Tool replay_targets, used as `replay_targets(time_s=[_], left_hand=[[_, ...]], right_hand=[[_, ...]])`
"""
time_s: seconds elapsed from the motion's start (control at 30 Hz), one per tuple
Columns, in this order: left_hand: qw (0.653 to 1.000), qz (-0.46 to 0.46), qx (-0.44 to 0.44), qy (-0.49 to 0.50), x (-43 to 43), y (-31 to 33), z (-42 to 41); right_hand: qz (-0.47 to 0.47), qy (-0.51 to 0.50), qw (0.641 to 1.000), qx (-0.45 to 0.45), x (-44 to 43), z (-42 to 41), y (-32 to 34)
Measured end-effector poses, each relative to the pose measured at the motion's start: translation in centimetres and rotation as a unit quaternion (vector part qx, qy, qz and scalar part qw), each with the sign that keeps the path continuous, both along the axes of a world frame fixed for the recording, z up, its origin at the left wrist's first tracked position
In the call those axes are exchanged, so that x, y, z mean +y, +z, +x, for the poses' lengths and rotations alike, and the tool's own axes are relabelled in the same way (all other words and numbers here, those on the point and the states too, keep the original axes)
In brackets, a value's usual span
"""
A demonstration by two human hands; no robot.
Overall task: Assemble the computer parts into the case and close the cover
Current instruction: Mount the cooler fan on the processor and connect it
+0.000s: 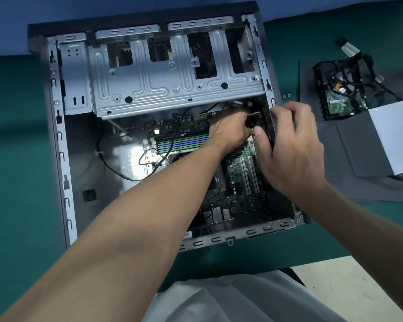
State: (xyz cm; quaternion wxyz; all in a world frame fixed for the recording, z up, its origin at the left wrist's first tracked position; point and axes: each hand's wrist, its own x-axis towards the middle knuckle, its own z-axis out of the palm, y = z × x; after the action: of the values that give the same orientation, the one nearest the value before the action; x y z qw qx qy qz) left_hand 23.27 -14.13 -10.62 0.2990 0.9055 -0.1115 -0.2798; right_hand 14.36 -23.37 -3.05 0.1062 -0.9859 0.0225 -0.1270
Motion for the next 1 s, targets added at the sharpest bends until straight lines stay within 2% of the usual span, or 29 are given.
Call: replay_targets(time_s=[0.27,0.4,0.7,0.83,1.0], left_hand=[[0.999,0.021,-0.046,-0.020,0.1,-0.1,-0.3],[0.998,0.041,-0.035,-0.011,0.0,-0.4,-0.1],[0.996,-0.002,-0.043,-0.075,0.4,-0.5,1.6],[0.998,0.001,-0.050,-0.043,0.1,-0.8,1.8],[1.000,0.000,-0.011,0.006,-0.4,-0.3,2.0]], right_hand=[[0.009,0.004,1.000,0.000,-0.2,0.0,-0.1],[0.005,0.009,1.000,-0.003,-0.2,0.0,0.0],[0.003,0.012,1.000,0.004,-0.2,0.1,0.3],[0.003,0.014,1.000,0.004,-0.1,0.1,0.3],[0.002,0.014,1.000,0.003,-0.2,0.2,0.4]])
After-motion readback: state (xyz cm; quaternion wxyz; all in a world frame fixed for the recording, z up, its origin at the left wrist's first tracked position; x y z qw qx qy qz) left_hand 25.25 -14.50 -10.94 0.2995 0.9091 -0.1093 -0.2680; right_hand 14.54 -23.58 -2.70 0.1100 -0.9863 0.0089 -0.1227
